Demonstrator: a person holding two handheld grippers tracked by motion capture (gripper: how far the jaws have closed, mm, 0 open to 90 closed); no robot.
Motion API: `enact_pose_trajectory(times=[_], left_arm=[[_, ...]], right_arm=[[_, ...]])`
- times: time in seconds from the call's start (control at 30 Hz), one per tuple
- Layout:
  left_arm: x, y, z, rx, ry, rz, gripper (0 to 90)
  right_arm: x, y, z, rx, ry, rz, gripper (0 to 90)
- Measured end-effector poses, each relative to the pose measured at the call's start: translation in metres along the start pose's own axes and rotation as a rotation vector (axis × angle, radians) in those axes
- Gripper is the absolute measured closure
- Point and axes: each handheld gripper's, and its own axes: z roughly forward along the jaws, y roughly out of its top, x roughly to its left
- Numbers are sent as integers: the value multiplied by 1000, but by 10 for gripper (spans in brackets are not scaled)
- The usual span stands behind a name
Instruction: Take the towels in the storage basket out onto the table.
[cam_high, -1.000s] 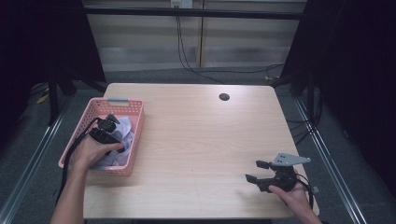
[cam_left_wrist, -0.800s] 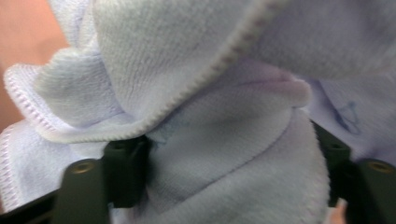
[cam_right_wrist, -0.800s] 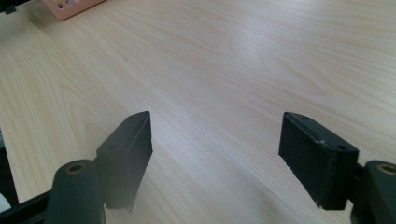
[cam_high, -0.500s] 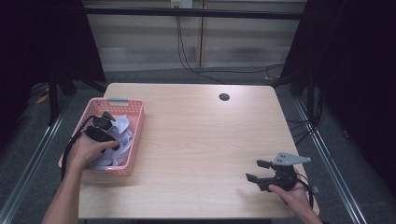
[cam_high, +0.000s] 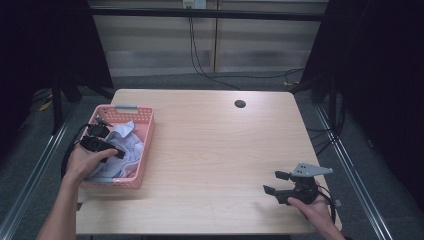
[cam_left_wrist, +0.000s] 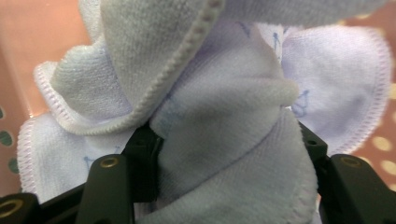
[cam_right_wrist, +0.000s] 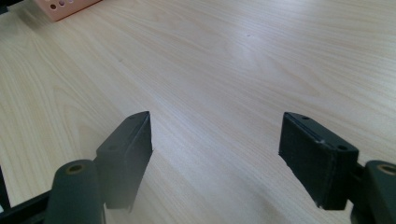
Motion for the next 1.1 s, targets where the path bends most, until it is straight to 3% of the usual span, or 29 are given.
enact_pose_trajectory(times=[0.07, 0.17, 0.2, 0.47, 0.8, 1.0, 1.1], left_arm=[[1, -1, -3, -20, 2, -18, 416], [4, -3, -11, -48, -31, -22, 416], [4, -4, -16, -78, -34, -38, 416], [4, -4, -28, -80, -54, -27, 415], [4, 2, -55, -131, -89, -24, 414], [4, 4, -70, -151, -90, -2, 414], [5, 4, -74, -169, -89, -14, 414]], right_arm=[[0, 0, 0, -1, -1, 0, 253], [0, 0, 0, -1, 0, 0, 253], [0, 0, 0, -1, -1, 0, 253], [2, 0, 0, -2, -4, 2, 252], [2, 0, 1, 0, 1, 1, 250], [2, 0, 0, -1, 3, 1, 250], [2, 0, 1, 0, 3, 1, 250]])
